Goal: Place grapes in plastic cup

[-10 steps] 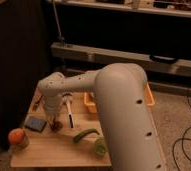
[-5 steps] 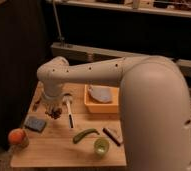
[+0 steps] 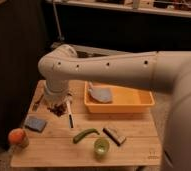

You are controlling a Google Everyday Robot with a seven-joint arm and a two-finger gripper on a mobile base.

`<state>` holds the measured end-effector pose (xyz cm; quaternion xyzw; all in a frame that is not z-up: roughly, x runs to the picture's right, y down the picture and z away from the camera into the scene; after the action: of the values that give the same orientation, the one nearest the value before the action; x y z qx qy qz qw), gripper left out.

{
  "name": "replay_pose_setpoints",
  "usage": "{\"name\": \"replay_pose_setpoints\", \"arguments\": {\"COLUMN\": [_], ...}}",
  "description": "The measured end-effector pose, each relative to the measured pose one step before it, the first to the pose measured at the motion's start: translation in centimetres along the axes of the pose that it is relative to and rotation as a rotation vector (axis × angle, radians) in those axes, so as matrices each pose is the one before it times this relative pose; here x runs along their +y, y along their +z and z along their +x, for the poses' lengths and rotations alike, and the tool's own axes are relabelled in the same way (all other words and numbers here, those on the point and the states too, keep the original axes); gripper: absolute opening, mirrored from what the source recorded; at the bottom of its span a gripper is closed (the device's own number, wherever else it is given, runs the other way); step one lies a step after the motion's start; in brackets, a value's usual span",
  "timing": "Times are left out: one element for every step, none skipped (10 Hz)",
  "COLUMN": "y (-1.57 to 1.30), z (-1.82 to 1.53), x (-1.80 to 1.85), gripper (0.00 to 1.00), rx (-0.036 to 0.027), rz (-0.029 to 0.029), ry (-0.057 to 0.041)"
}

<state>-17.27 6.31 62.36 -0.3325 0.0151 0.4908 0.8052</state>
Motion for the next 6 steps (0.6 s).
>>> {"name": "replay_pose_setpoints", "arguments": {"y": [-0.949, -0.884, -0.969, -0.537, -0.42, -0.473], "z": [1.601, 1.492, 1.603, 1.247, 1.18, 1.305], "x": [-0.153, -0.063, -0.031, 0.321, 0.359, -0.294], "gripper": [0.01, 0.01, 0.01, 0.01, 0.01, 0.01], "rx": [-0.0084, -0.00771, -0.00572, 0.00125, 0.00195, 0.00162], "rz": [-0.00117, -0.00101, 0.00451, 0.00329, 0.0037, 0.00615], "ry": [0.0188, 0.01587, 0.01916, 0.01301, 0.01578, 0.03025]}}
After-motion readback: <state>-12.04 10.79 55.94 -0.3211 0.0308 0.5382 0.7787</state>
